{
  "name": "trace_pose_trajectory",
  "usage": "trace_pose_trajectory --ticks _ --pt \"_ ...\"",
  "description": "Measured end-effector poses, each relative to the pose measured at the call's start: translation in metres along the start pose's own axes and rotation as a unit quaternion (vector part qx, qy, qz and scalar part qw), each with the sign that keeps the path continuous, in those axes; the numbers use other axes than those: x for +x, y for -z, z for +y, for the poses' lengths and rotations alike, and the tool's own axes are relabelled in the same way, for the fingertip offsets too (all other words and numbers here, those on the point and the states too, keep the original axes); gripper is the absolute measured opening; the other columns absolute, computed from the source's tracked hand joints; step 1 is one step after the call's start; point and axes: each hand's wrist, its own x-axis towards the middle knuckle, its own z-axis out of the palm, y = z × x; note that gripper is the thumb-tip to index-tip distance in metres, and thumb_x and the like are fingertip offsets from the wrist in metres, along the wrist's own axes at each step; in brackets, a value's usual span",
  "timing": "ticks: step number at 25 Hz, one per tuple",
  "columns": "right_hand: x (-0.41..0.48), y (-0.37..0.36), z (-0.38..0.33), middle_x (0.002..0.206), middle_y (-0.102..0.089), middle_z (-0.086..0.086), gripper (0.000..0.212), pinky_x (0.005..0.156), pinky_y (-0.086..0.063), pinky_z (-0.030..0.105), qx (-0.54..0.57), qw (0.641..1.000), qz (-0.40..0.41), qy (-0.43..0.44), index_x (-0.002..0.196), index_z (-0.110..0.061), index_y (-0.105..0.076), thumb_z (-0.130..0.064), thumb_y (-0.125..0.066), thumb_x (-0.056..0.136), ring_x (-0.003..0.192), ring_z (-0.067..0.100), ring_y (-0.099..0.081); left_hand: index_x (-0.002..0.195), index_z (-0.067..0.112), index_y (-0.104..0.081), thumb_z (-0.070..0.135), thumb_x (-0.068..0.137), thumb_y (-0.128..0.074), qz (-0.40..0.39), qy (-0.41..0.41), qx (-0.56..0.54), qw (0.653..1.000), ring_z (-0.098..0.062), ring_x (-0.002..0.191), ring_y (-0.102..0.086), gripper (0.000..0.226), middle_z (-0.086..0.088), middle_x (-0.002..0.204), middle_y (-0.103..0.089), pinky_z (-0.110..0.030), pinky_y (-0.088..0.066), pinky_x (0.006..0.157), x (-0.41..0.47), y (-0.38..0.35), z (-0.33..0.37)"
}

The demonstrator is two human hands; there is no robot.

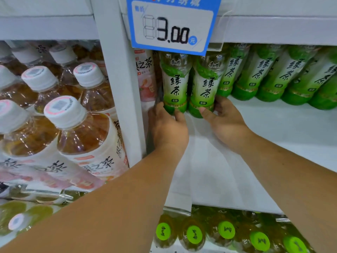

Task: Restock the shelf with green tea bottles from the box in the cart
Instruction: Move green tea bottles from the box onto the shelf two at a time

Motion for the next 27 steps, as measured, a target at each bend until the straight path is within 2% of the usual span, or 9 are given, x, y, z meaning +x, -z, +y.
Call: trace_pose_trajectory --ticks 2,5,8,12,16,18,20,24,27 --pt "-0.008 -0.001 -0.006 0.128 -0.066 -0.005 0.040 0.105 -0.045 0.032 0.021 0.999 0.005 -0.024 0.136 -0.018 -0.056 -0.029 -0.063 0.099 0.120 0.012 -0.060 0.139 0.007 -0.051 0.026 0.098 -0.056 -0.009 0.011 0.001 1.000 -0.030 0.123 -0.048 0.045 -0.015 0.135 -0.051 -0.031 -0.035 0.098 -0.004 0.003 0.003" --pt "-0.028 0.003 -0.011 0.115 -0.065 -0.015 0.030 0.091 -0.044 0.023 0.051 0.996 0.024 -0.066 0.126 -0.023 -0.060 -0.039 -0.058 0.100 0.111 0.010 -0.059 0.129 0.009 -0.058 0.031 0.097 -0.055 -0.041 0.020 -0.018 0.999 -0.032 0.123 -0.052 0.039 -0.014 0.131 -0.057 -0.039 -0.040 0.107 -0.009 0.009 0.000" --pt "-0.053 0.014 -0.012 0.124 -0.061 -0.011 0.039 0.100 -0.041 0.029 0.054 0.993 0.038 -0.101 0.132 -0.026 -0.059 -0.046 -0.056 0.099 0.116 0.012 -0.055 0.133 0.015 -0.057 0.036 0.097 -0.054 -0.092 0.025 -0.030 0.995 -0.029 0.127 -0.052 0.042 -0.009 0.136 -0.058 -0.038 -0.039 0.111 -0.024 0.022 0.000" --pt "-0.101 0.037 -0.014 0.125 -0.063 -0.010 0.028 0.110 -0.043 0.036 0.073 0.987 0.055 -0.132 0.124 -0.029 -0.064 -0.041 -0.058 0.099 0.119 0.011 -0.058 0.147 0.017 -0.045 0.041 0.100 -0.053 -0.178 0.049 -0.051 0.982 -0.022 0.133 -0.047 0.053 -0.003 0.147 -0.050 -0.034 -0.034 0.113 -0.054 0.051 0.008" --pt "-0.159 0.068 -0.019 0.123 -0.064 -0.013 0.028 0.108 -0.045 0.038 0.078 0.980 0.060 -0.173 0.124 -0.035 -0.062 -0.037 -0.063 0.096 0.116 0.012 -0.061 0.146 0.027 -0.045 0.045 0.101 -0.051 -0.277 0.059 -0.051 0.958 -0.010 0.113 -0.050 0.049 0.008 0.136 -0.052 -0.020 -0.038 0.092 -0.094 0.078 0.021" --pt "-0.191 0.085 -0.019 0.114 -0.060 -0.027 0.032 0.093 -0.048 0.027 0.072 0.979 0.047 -0.182 0.129 -0.038 -0.058 -0.041 -0.061 0.097 0.107 0.002 -0.059 0.146 0.029 -0.046 0.046 0.101 -0.049 -0.318 0.036 -0.037 0.947 -0.004 0.111 -0.049 0.048 0.013 0.133 -0.051 -0.009 -0.038 0.083 -0.118 0.086 0.029" --pt "-0.222 0.102 -0.018 0.110 -0.054 -0.035 0.038 0.080 -0.043 0.019 0.063 0.978 0.037 -0.197 0.135 -0.041 -0.054 -0.046 -0.057 0.098 0.102 -0.004 -0.056 0.145 0.028 -0.048 0.045 0.102 -0.048 -0.344 0.013 -0.026 0.939 0.001 0.110 -0.049 0.046 0.016 0.132 -0.050 -0.010 -0.039 0.086 -0.143 0.089 0.036" --pt "-0.295 0.137 -0.015 0.121 -0.056 -0.020 0.044 0.089 -0.040 0.021 0.067 0.970 0.084 -0.217 0.144 -0.029 -0.050 -0.038 -0.056 0.101 0.110 0.002 -0.055 0.145 0.026 -0.048 0.044 0.104 -0.047 -0.397 0.005 -0.016 0.918 0.027 0.094 -0.046 0.045 0.019 0.131 -0.048 0.007 -0.036 0.065 -0.202 0.093 0.053" --pt "-0.359 0.169 -0.026 0.128 -0.055 -0.011 0.043 0.088 -0.041 0.020 0.082 0.955 0.126 -0.256 0.144 -0.027 -0.050 -0.034 -0.056 0.102 0.117 0.009 -0.054 0.148 0.023 -0.044 0.045 0.104 -0.046 -0.439 0.001 -0.005 0.899 0.011 0.106 -0.050 0.049 0.014 0.133 -0.049 0.000 -0.037 0.075 -0.246 0.100 0.072"
